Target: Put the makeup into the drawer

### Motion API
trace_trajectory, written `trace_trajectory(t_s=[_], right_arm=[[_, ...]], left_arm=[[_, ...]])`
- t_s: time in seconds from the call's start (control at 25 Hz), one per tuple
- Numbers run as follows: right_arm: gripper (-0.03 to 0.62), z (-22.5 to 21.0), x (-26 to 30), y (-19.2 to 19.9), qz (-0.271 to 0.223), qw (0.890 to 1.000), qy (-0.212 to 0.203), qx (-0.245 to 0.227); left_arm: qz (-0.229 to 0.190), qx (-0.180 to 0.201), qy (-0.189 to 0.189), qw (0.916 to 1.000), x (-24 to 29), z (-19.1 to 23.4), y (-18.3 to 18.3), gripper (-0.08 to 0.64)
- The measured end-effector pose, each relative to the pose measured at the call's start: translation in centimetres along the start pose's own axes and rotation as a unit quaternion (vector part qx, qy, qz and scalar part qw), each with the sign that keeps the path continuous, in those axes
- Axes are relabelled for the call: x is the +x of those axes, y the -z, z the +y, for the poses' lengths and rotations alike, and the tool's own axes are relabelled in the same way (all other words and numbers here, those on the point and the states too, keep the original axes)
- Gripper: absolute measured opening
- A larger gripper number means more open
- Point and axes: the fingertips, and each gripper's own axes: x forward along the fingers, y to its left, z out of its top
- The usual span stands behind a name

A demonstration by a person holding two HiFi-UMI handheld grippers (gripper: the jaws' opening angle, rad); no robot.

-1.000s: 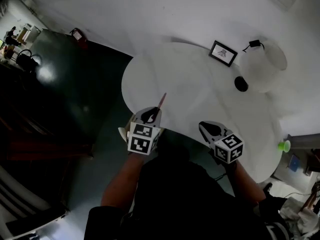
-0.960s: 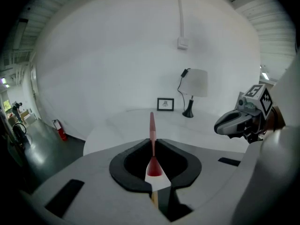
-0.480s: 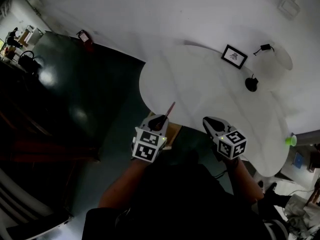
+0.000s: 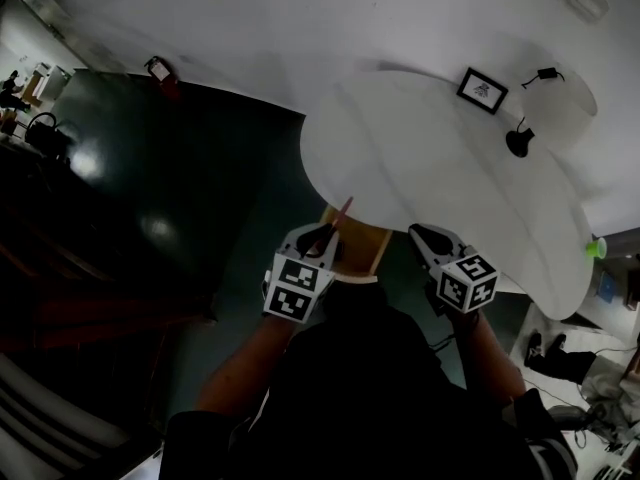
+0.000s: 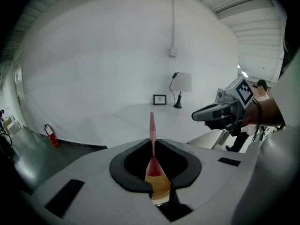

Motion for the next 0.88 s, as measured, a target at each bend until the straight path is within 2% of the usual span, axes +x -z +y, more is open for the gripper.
trace_trajectory(t_s=[0.48,0.72,0.88], right_arm=[[0.026,-3.0,-0.9,2.8,0.023,0.999,0.007,0.033],[0.026,-4.4,-1.8,6.0,0.046,0.998,0.009,0.052],[0.026,-5.8,-1.8,6.4,0.045,0.997,0.019,0.055]], left_arm=[[0.036,-0.018,0.02,0.999,2.6,-2.4,3.7,0.049],[0.042,-0.015,0.031,0.9985,5.0,-3.9,4.4,0.05],[0.049,-0.007,0.051,0.9975,6.6,-4.7,5.4,0.049]])
